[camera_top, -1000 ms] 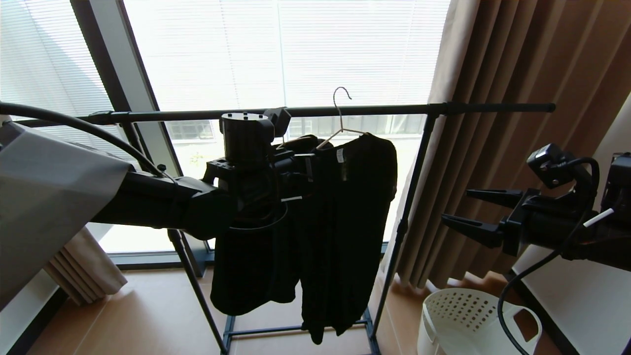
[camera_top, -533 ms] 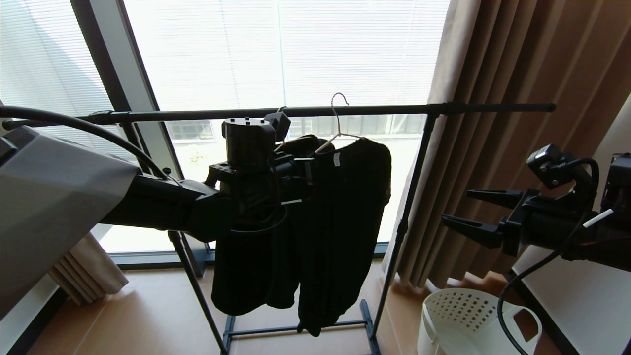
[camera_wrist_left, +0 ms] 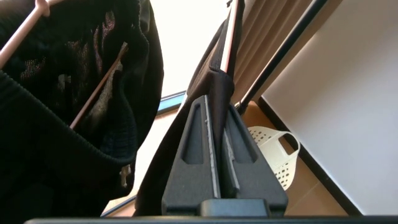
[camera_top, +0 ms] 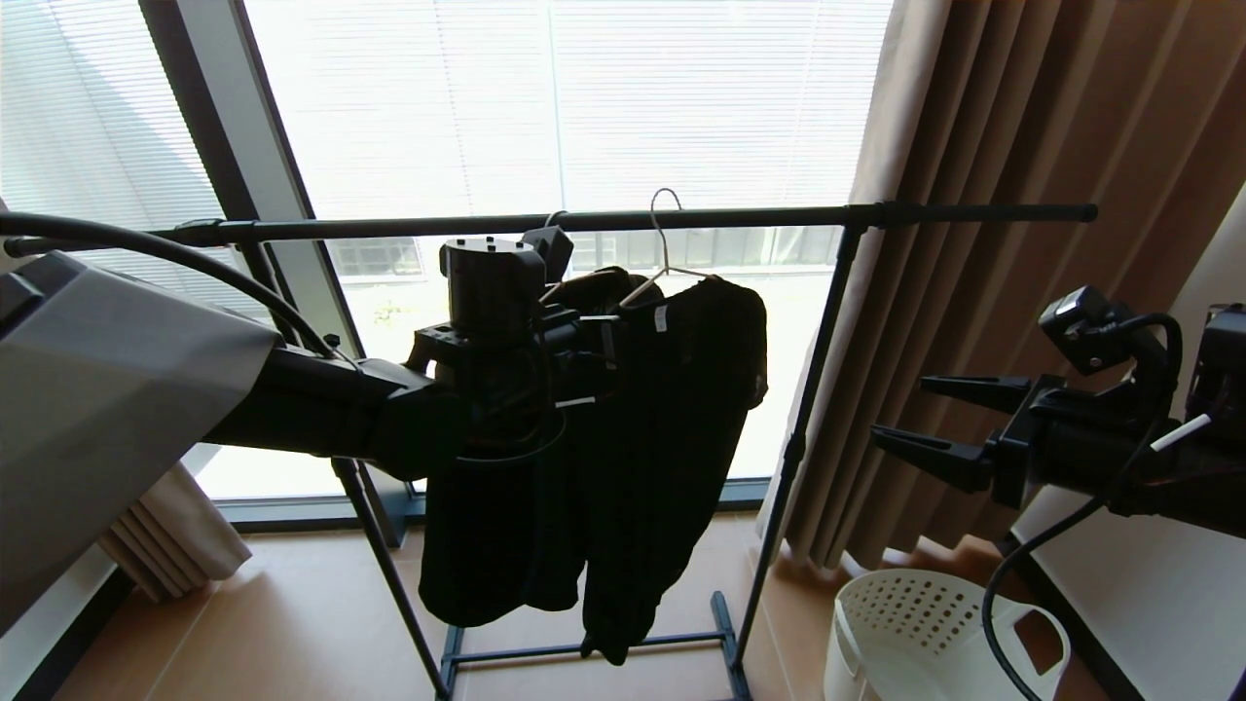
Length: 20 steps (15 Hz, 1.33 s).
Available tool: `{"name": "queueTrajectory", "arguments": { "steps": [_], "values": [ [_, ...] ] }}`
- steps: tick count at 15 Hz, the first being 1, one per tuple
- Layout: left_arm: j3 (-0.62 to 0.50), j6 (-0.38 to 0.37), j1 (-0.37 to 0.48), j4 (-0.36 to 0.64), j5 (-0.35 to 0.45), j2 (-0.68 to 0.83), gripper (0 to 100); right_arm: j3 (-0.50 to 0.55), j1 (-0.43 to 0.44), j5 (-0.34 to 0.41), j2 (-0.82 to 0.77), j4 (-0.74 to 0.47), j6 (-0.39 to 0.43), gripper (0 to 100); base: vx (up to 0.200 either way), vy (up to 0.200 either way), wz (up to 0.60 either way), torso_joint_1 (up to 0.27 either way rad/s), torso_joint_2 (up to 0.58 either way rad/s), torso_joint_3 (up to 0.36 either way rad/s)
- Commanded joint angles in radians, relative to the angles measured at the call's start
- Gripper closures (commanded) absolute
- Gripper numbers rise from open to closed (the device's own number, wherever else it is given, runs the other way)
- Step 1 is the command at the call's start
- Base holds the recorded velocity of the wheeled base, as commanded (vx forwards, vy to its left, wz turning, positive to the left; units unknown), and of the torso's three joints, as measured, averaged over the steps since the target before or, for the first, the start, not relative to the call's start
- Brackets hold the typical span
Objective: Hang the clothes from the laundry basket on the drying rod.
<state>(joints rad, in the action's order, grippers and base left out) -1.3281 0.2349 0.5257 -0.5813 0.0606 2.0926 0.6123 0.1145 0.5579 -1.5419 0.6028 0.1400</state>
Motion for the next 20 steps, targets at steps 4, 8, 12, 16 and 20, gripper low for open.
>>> {"name": "queueTrajectory", "arguments": {
  "steps": [4, 8, 12, 16, 20],
  "values": [
    [-0.006, -0.002, -0.003, 0.001, -0.001, 0.012, 100, -0.005, 0.001, 0.000, -0.001, 0.000, 0.026, 0, 0.000, 0.000, 0.00, 0.000, 0.00, 0.000],
    [-0.002, -0.002, -0.003, 0.001, -0.001, 0.014, 100, -0.005, 0.001, 0.000, -0.004, 0.000, 0.027, 0, 0.000, 0.000, 0.00, 0.000, 0.00, 0.000],
    [0.000, -0.002, -0.003, 0.003, -0.001, 0.020, 100, -0.005, 0.001, 0.000, -0.009, 0.000, 0.027, 0, 0.000, 0.000, 0.00, 0.000, 0.00, 0.000],
    [-0.005, -0.008, -0.001, 0.000, -0.012, 0.020, 0, -0.005, 0.001, 0.000, -0.007, 0.000, 0.027, 0, 0.000, 0.000, 0.00, 0.000, 0.00, 0.000],
    [0.047, -0.126, 0.008, -0.003, -0.079, -0.062, 0, -0.008, 0.002, 0.000, 0.006, 0.000, 0.027, 0, 0.000, 0.000, 0.00, 0.000, 0.00, 0.000]
  ]
}}
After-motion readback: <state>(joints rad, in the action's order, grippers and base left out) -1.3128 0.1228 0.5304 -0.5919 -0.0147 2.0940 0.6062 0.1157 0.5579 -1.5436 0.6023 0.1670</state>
